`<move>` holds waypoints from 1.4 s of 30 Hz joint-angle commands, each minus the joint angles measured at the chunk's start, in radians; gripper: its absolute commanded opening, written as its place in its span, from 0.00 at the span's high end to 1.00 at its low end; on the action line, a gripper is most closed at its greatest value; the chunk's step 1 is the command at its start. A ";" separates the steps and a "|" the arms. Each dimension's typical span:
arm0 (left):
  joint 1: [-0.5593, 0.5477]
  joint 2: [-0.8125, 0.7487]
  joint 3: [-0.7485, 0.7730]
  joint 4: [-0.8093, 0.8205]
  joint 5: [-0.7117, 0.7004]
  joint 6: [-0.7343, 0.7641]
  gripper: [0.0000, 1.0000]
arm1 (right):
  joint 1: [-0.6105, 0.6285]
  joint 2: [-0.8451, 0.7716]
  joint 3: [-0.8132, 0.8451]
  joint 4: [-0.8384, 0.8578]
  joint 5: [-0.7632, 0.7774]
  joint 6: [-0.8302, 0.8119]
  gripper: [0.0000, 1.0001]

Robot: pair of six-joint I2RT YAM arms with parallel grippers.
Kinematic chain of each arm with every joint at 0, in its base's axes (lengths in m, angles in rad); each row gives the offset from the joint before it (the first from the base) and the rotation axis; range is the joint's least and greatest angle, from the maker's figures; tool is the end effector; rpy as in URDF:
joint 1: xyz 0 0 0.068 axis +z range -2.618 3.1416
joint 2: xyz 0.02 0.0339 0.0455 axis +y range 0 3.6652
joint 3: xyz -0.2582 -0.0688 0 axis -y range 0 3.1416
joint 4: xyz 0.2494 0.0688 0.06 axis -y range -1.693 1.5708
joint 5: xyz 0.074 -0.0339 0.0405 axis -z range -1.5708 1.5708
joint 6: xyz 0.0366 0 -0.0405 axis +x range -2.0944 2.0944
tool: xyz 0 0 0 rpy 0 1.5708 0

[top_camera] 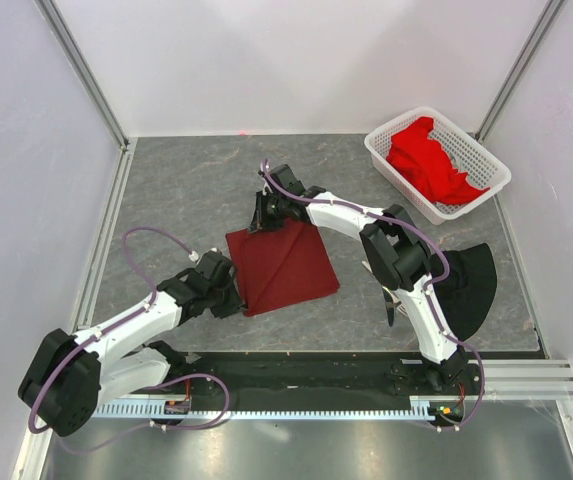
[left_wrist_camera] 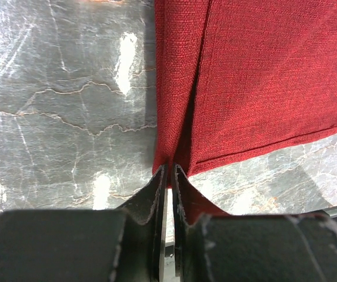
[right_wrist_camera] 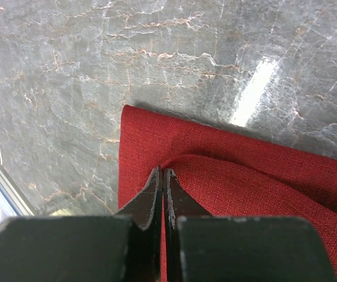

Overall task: Fold the napkin into a case and place the utensils inside
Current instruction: Fold the top corner of the square-folded napkin at the center of the board, then smooth out the upper triangle-folded napkin at the center of the board.

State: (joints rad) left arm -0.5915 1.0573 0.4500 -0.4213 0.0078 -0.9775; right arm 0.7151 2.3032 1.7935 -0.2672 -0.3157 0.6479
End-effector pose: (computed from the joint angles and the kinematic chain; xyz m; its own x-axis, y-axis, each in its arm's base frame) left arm 0.1570 -0.1058 0.1506 -0.8626 -0.4193 -0.2830 -0.2759 0.8588 -0.4316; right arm 0.3830 0.3477 0.1599 -0.8991 -0.0210 -0.4372 -0.3108 0.7339 0.6039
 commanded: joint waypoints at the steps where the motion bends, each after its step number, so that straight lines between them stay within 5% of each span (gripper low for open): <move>1: -0.005 0.004 0.001 0.001 -0.022 -0.032 0.89 | -0.003 -0.002 0.003 0.046 -0.023 0.019 1.00; 14: -0.005 0.009 -0.008 0.019 -0.015 -0.029 0.90 | 0.015 0.051 0.053 0.056 -0.062 0.038 1.00; 20: -0.005 -0.026 0.016 -0.016 -0.034 -0.026 0.89 | 0.017 0.056 0.079 0.051 -0.069 0.039 0.89; 30: -0.002 -0.188 0.186 -0.201 -0.141 -0.013 0.63 | -0.022 -0.010 0.136 -0.006 -0.066 0.015 0.64; 32: -0.001 -0.152 0.241 -0.191 -0.120 0.016 0.56 | -0.040 -0.043 0.101 -0.032 -0.065 -0.005 0.62; 35: 0.053 -0.048 0.318 -0.174 -0.086 0.052 0.52 | -0.068 -0.164 -0.009 -0.046 -0.046 -0.051 0.45; 42: 0.145 0.228 0.444 -0.012 0.160 0.177 0.62 | -0.146 -0.327 -0.262 -0.029 -0.023 -0.171 0.38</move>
State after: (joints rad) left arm -0.4816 1.1408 0.8219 -0.5438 -0.0120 -0.9066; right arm 0.6071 2.0708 1.6142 -0.3099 -0.3504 0.5663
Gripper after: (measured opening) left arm 0.447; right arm 0.616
